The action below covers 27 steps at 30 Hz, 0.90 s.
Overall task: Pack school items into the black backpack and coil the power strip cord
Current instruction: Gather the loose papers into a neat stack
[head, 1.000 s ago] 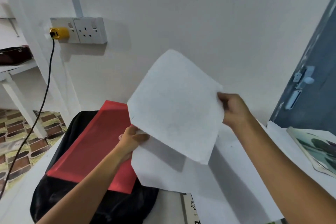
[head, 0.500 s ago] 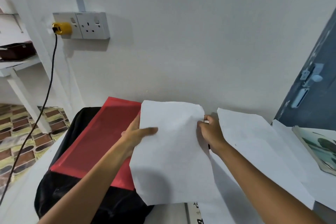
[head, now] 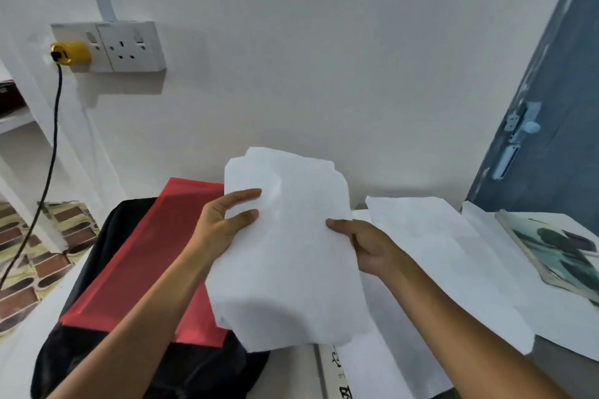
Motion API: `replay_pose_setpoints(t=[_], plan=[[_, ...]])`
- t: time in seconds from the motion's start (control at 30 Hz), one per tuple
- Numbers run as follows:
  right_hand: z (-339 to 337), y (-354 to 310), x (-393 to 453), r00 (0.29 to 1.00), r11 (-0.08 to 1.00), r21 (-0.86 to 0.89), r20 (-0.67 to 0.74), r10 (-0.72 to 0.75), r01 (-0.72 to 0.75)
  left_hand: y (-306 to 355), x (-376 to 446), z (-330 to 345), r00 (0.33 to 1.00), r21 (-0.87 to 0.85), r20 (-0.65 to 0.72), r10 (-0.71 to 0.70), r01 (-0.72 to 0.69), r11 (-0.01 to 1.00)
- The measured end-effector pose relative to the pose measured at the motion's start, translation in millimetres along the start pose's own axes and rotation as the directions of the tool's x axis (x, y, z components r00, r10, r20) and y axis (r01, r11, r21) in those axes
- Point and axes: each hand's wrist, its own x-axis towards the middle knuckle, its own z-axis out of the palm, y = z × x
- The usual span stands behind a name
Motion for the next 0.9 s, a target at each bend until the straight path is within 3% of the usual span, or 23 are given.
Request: replay_pose_setpoints(t=[0.07, 0.17, 0.27, 0.37, 0.43, 0.5, 0.57, 0.7, 0.83, 0.9], plan=[[1, -1, -4, 0.986, 0.991, -0.026, -0.106, -0.132, 0.129, -5, 1, 3, 0.995, -0.027, 0.069, -0.078, 0.08, 0.996], [-4, -2, -12, 0.916, 0.956, -0.099, -0.275, -0.291, 0.274, -13, 3, 11, 0.978, 0.176, 0.166, -0.122, 0.093, 0.98], [-15, -1, -21, 0.858, 0.882, -0.391, -0.324, -0.398, 0.262, -21, 5, 29, 0.977, 0.281, 0.183, -0.108, 0.053, 0.958], [-41, -1, -27, 0.748, 0.722, -0.684, -0.425, -0.51, 0.103, -32, 8, 44, 0.974, 0.344, 0.199, -0.108, 0.034, 0.939], [-64, -6, -36, 0.665, 0.535, -0.842, -0.436, -0.606, -0.065, -44, 10, 49, 0.959, 0.41, 0.218, -0.181, 0.079, 0.909], [-88, -10, -49, 0.63, 0.337, -0.893, -0.449, -0.634, -0.297, -57, 11, 54, 0.931, 0.494, 0.23, -0.283, 0.139, 0.858], [-104, -14, -62, 0.639, 0.216, -0.843, -0.518, -0.569, -0.492, -66, 9, 56, 0.92, 0.536, 0.216, -0.326, 0.167, 0.828], [-118, -17, -69, 0.625, 0.258, -0.779, -0.616, -0.479, -0.571, -70, 12, 61, 0.938, 0.558, 0.199, -0.286, 0.131, 0.819], [-116, -23, -68, 0.592, 0.385, -0.778, -0.627, -0.506, -0.496, -70, 15, 63, 0.944, 0.574, 0.198, -0.262, 0.105, 0.812], [-110, -31, -68, 0.573, 0.392, -0.814, -0.58, -0.58, -0.428, -69, 15, 61, 0.953, 0.586, 0.186, -0.238, 0.087, 0.806]])
